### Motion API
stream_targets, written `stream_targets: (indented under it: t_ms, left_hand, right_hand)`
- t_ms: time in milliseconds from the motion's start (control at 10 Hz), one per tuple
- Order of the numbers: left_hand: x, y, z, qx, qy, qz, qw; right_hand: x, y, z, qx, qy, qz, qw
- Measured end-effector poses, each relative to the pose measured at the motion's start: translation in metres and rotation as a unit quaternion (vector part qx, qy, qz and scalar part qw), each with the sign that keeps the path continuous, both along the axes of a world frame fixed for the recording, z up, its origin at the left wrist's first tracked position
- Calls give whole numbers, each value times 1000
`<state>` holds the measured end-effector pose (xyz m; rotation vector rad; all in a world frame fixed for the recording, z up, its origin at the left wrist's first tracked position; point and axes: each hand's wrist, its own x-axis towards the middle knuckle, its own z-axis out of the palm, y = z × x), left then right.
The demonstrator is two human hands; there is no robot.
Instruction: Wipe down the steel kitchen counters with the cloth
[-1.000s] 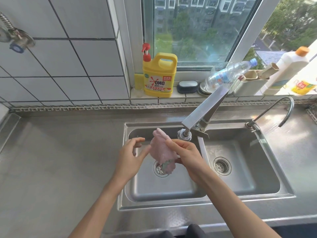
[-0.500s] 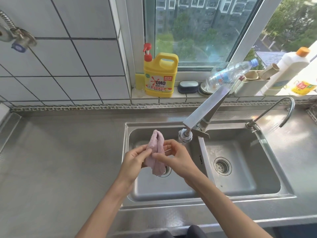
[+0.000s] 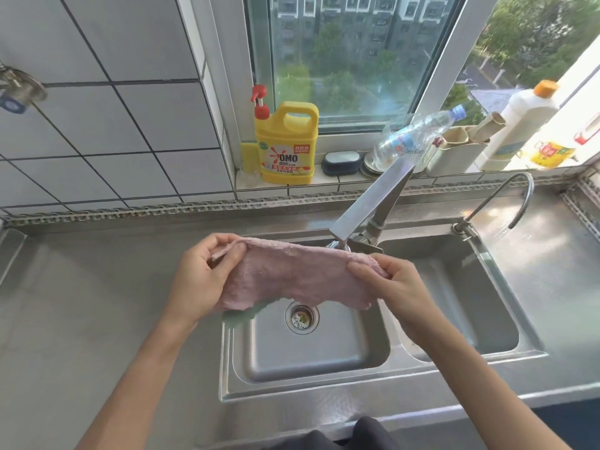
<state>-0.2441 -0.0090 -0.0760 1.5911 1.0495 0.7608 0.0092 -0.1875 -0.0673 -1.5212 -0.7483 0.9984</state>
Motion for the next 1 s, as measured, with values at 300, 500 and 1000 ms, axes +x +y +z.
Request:
stream_targets:
  t_ms: [300,500,1000]
  left_hand:
    - [104,49,94,101,-31,-85,991]
    - [193,93,103,75,55,-177,980]
    - [206,82,15,54,104,-175,978]
  right_hand:
    - [58,1,67,93,58,-142,984]
    - [102,10,67,95,136,-220,961]
    - [123,12,-17,-182,-39,-124,975]
